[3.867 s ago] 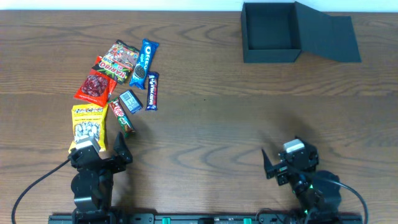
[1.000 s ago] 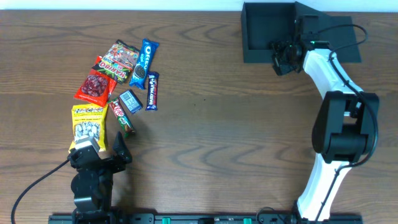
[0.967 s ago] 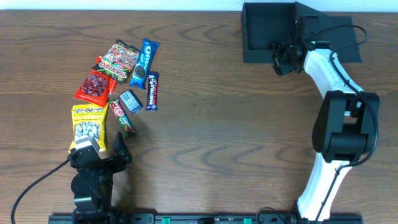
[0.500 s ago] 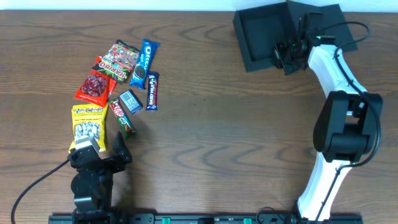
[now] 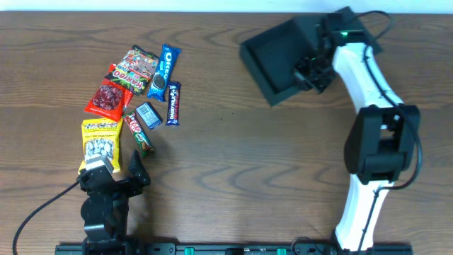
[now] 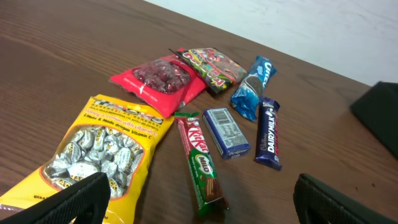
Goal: Pack container
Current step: 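Drag the green box left toward the table center with the right gripper, then release the box and lift the right gripper back to the right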
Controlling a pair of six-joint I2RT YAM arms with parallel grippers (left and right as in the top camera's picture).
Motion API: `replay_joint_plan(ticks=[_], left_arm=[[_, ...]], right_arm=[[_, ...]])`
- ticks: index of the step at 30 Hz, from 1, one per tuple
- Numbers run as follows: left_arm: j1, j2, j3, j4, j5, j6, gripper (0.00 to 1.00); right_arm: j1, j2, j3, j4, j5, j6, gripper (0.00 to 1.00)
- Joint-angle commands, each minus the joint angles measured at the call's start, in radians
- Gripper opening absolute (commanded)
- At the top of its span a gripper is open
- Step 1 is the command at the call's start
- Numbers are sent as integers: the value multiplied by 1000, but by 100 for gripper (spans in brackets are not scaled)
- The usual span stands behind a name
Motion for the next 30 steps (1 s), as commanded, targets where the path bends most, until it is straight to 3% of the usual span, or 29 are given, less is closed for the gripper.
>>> replay_joint_plan(ticks=[1,6,11,17,22,30], left_arm=[[-4,-6,-20,-10,-7,15,95],[-4,-6,-20,-10,-7,15,95],[-4,-6,-20,-10,-7,15,95],[-4,-6,-20,-10,-7,15,95],[-4,-6,-20,-10,-7,15,95],[-4,-6,-20,-10,-7,15,95]], right_arm=[[92,11,26,-18,-20,-267,2],[196,11,26,-114,0,-528,1],[234,11,26,-193,193,-608,1],[224,11,26,-233,272,-610,1],[220,11,25,-236,272,-470,1],[224,11,2,-234,272,-421,1]])
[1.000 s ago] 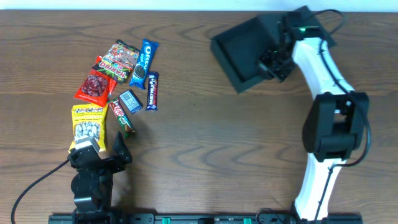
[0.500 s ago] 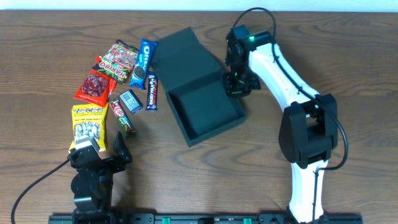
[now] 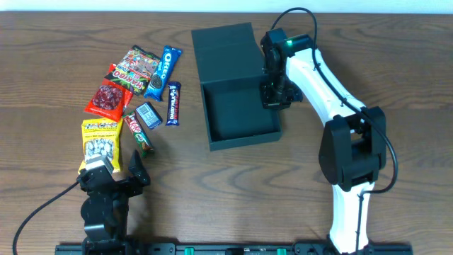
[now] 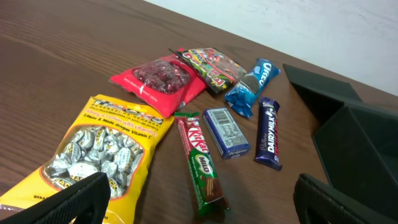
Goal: Pack container
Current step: 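Release the box and lift the right gripper back to the right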
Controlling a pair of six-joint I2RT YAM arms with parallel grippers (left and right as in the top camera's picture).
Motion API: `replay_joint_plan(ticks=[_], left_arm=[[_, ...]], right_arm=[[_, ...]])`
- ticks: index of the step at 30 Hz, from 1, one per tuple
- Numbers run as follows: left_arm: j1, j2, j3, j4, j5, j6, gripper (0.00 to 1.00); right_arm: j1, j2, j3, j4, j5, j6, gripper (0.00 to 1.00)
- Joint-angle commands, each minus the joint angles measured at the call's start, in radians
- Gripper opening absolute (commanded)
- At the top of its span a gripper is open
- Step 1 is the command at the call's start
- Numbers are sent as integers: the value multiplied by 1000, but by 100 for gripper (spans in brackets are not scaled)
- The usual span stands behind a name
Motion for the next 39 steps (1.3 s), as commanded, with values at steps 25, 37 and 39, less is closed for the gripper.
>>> replay_joint_plan(ticks=[25,37,39], left_arm=[[-4,-6,-20,-10,-7,15,95],[-4,-6,-20,-10,-7,15,95],[-4,-6,-20,-10,-7,15,95]], right_arm=[[-73,11,-39,15,48,89,1],[-70,11,-41,27,67,18,1],[-68,11,-40,27,67,6,2]])
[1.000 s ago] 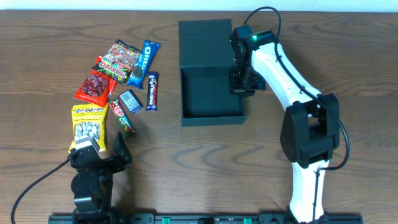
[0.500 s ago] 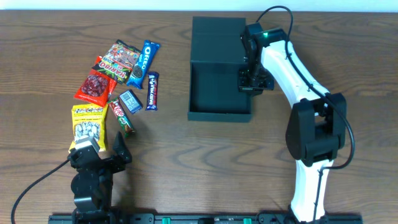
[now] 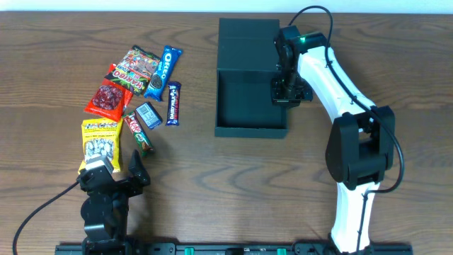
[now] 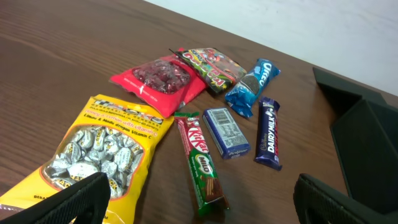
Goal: Pack container
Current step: 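Release the box and lift the right gripper back to the right, then move the left gripper over the snack pile toward the Haribo bags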
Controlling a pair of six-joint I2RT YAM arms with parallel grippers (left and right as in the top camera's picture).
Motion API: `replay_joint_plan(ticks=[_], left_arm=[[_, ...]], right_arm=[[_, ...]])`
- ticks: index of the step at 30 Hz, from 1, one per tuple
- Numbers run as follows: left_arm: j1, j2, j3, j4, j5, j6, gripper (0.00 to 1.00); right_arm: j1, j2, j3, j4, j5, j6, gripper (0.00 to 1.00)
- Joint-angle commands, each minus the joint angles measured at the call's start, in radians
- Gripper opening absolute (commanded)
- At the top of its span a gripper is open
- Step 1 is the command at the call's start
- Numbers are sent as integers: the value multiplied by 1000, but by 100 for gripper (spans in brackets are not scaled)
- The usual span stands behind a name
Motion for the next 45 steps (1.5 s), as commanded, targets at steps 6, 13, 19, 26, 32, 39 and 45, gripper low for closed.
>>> replay_joint_plan(ticks=[6,13,19,26,32,39,45], left_arm=[[-4,-6,-20,-10,-7,15,95],[-4,-6,-20,-10,-7,15,95],[-4,-6,-20,-10,-7,15,95],[-4,-6,-20,-10,-7,15,95],[-4,-6,-20,-10,-7,15,95],[-3,-6,-20,35,40,-97,95],[-3,-6,-20,24,278,-219,95]], right_arm=[[0,17,-24,-11,39,-50,83],[-1,-151,24,-44,-43,-73,99],[-29,-424,26,156,-73,-251,99],[-52,-569,26,258,-89,-285,99],[-48,-620,26,236,-89,-285,99],[-24,-634,26,187,-93,-285,99],[-18,-634,26,123,-223,-285,99]])
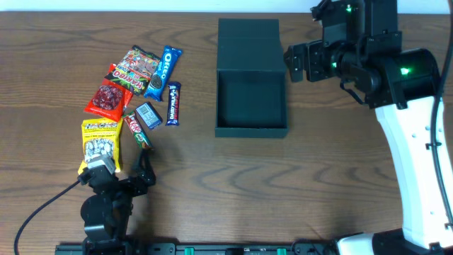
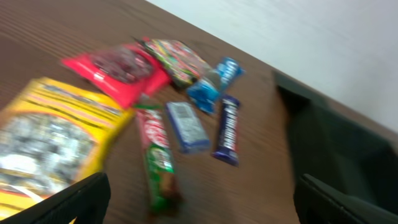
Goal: Pack container
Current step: 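Move the left gripper over the snack pile toward the Haribo bags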
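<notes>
A dark box (image 1: 251,99) lies open at the table's centre with its lid (image 1: 248,41) folded back. To its left is a cluster of snacks: a yellow bag (image 1: 100,145), a red bag (image 1: 107,99), a Haribo bag (image 1: 136,68), an Oreo pack (image 1: 162,69), a Dairy Milk bar (image 1: 173,103), a small blue pack (image 1: 148,115) and a KitKat bar (image 1: 139,133). My left gripper (image 1: 117,178) is open at the front left, just short of the yellow bag (image 2: 43,134). My right gripper (image 1: 301,62) hangs raised, right of the box, holding nothing.
The left wrist view is blurred. It shows the KitKat bar (image 2: 158,158) straight ahead and the box (image 2: 348,155) at the right. Bare wooden table (image 1: 226,184) lies in front of the box and between it and the snacks.
My right gripper has let go of the box's right wall and risen up and to the right. The left arm has shifted slightly; its view has swung right and blurred. The box stays put.
At first my right gripper held the box tilted at the far right. Then the box lay open nearer the snacks, skewed. Then it sat square at the centre, still held. Now the box rests alone, and the left arm has stirred.
</notes>
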Controlling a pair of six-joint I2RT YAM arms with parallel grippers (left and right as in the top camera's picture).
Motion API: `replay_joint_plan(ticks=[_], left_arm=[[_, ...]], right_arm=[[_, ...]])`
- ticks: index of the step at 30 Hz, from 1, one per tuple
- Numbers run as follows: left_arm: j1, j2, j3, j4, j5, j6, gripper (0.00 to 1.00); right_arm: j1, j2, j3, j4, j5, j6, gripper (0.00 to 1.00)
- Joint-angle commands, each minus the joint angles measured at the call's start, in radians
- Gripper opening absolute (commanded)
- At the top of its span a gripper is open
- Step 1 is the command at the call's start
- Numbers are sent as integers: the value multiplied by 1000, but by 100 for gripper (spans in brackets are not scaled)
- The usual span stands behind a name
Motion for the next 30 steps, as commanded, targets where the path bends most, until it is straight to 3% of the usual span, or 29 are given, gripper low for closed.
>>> replay_joint_plan(ticks=[1,4,7,12,17,24,30], left_arm=[[-3,-6,-14,-6,136,-84,95],[-3,-6,-14,26,235,-95,95],[-3,-4,-13,159,315,-63,95],[-3,101,95,209,294,60,95],[-3,415,309,119,193,261,95],[-2,892,659,-83,-15,381,95],[-2,1162,924,-124,102,497,95]], right_arm=[[9,-19,-2,-31,-108,-18,99],[9,-19,-2,-61,-130,-18,99],[9,-19,-2,-89,-131,-18,99],[9,-19,-2,-37,-128,-18,99],[8,-19,-2,106,-64,-27,99],[-3,-17,-3,240,80,-116,99],[-70,5,-3,312,90,-183,99]])
